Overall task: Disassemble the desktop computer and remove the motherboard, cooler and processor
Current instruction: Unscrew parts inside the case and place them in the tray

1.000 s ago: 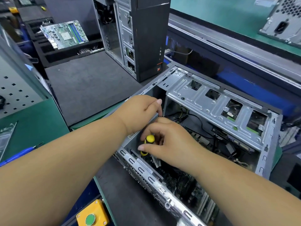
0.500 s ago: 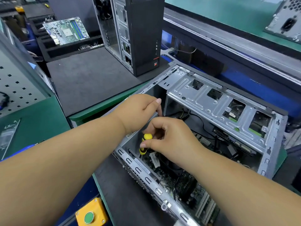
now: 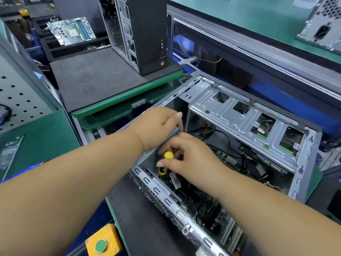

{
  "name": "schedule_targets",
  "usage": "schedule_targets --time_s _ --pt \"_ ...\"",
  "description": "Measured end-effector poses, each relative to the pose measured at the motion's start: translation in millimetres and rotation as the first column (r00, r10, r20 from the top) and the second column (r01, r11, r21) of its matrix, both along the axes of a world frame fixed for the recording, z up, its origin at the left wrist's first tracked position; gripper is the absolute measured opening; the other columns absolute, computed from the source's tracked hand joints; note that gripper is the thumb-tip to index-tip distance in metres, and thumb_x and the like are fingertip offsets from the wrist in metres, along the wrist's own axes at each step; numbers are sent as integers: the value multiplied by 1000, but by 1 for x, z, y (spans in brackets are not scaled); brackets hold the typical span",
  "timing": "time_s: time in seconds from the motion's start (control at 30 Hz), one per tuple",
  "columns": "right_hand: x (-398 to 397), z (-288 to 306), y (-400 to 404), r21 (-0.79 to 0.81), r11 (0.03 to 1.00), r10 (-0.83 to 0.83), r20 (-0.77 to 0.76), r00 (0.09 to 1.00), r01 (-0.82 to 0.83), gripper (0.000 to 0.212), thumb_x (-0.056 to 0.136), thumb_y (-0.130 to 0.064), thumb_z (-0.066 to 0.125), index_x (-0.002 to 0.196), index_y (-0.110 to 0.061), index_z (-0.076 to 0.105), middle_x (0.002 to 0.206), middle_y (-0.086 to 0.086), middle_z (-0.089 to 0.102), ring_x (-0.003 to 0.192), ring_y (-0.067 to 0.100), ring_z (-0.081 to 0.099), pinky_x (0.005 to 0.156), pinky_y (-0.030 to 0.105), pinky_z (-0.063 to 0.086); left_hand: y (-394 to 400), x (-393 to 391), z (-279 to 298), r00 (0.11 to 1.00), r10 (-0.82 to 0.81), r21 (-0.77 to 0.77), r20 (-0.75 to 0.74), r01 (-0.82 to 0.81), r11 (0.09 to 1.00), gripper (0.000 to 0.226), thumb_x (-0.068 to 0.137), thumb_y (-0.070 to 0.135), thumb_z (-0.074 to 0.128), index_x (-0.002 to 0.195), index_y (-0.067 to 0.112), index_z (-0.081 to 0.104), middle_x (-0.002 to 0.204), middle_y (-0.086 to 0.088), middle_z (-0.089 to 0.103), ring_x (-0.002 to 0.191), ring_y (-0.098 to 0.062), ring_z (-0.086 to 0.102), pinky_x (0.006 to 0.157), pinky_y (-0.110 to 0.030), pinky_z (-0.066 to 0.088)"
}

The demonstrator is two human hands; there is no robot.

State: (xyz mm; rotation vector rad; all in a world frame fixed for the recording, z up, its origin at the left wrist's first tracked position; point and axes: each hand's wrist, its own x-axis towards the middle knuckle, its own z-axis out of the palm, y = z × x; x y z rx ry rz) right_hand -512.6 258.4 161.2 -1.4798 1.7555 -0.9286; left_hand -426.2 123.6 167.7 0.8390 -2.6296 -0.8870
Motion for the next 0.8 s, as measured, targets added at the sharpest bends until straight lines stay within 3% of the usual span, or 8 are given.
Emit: schedule_targets --time_s 0.17,0.27,0.37,0.53,0.63,0.8 --pt "-4 -1 -1 -21 997 -78 21 997 79 27 68 -23 87 74 -23 61 78 -4 67 62 7 56 68 29 52 2 0 2 1000 3 -5 13 -3 1000 42 102 34 33 84 25 70 86 4 64 85 -11 56 86 -39 45" --pt "-5 -1 -2 -17 999 -50 66 997 51 18 72 -16 85 81 -20 69 73 -10 67 60 2 55 64 17 49 1 0 3 1000 -2 -1 10 2 1000 42 102 33 33 85 23 70 90 3 66 89 -14 58 89 -40 44" --pt "-2 1 1 15 1000 14 110 994 -16 17 83 -6 74 93 -20 73 67 -9 67 62 3 65 64 9 47 1 0 2 1000 -11 -6 10 11 1000 43 103 33 32 86 24 71 93 4 66 93 -14 58 92 -40 43" --pt "-2 1 4 -3 995 96 -2 995 -96 12 84 -15 71 91 -24 69 90 -9 60 75 7 60 71 22 50 -1 1 1 1000 -18 19 -6 18 1000 44 103 35 32 85 26 71 93 5 66 93 -12 58 93 -40 43" --pt "-1 0 4 -17 994 104 2 995 -104 12 78 -27 80 82 -27 69 92 -7 51 77 8 54 73 20 46 -1 2 1 1000 -15 20 -9 15 1000 43 103 36 32 84 27 70 92 6 66 92 -11 58 92 -41 44" --pt "-3 -1 1 -31 997 75 55 996 -73 28 72 -18 85 94 -24 69 90 -7 62 67 12 61 65 15 48 -1 1 0 1000 -7 25 -22 7 1000 44 102 36 33 83 26 71 90 3 66 90 -15 59 91 -42 44"
